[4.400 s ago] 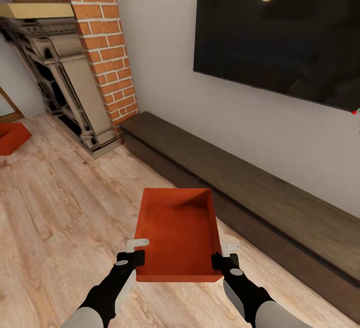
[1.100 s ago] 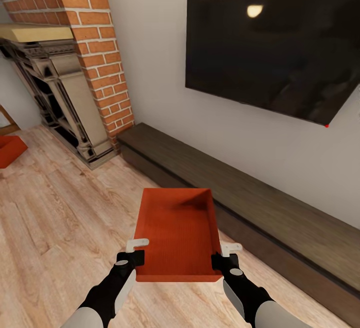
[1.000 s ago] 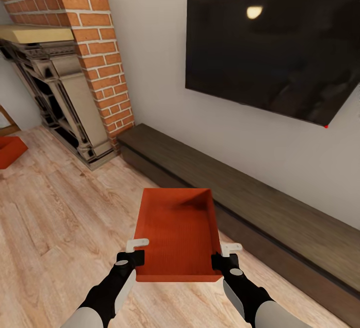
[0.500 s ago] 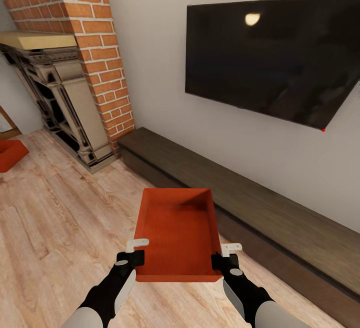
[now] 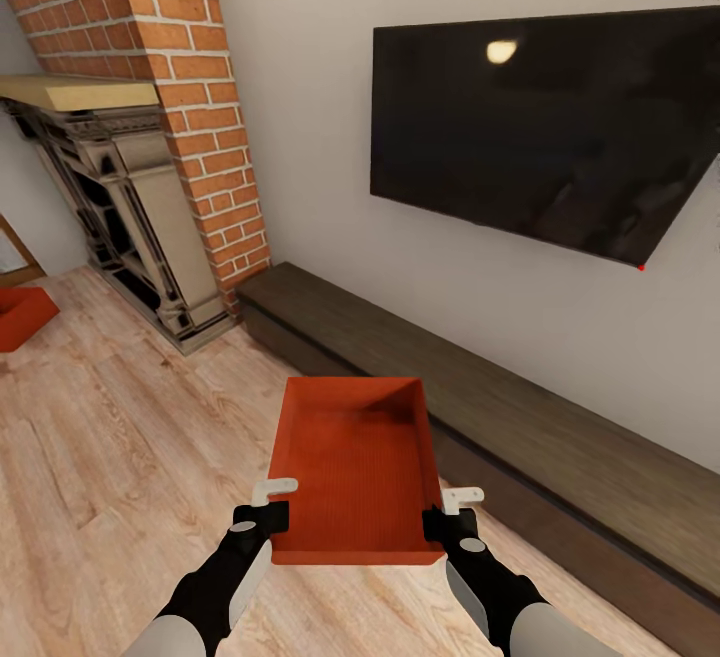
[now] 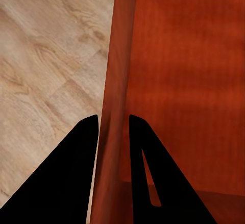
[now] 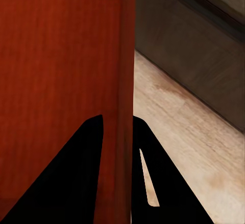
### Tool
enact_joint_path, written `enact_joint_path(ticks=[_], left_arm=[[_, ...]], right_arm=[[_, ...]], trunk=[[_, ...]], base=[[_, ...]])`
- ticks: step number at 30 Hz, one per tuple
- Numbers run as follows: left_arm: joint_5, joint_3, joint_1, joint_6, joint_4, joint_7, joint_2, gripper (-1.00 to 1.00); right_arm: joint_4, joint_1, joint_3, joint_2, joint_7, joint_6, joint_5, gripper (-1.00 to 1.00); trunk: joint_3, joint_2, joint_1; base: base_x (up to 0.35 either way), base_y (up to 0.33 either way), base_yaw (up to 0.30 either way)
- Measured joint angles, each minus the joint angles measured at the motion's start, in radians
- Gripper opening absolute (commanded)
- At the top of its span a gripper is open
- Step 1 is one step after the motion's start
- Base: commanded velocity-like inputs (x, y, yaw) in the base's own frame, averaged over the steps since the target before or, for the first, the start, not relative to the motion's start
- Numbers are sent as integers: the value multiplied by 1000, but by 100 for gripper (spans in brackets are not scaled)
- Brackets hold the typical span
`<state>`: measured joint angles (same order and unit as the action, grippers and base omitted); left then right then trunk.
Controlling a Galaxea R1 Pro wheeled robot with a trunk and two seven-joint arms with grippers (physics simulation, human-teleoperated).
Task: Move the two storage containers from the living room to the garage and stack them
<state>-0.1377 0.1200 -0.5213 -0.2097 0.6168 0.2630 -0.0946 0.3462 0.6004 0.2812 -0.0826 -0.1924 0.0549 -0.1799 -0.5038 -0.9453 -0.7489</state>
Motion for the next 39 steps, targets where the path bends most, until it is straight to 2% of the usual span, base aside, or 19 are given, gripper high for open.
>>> enact_joint_path(ticks=[39], left_arm=[[6,-3,0,0,-5,-5,0,-100]], right_arm=[[-2,-1,3,0,-1,0,-6,-100]], trunk=[[62,0,0]], base=[[0,0,0]])
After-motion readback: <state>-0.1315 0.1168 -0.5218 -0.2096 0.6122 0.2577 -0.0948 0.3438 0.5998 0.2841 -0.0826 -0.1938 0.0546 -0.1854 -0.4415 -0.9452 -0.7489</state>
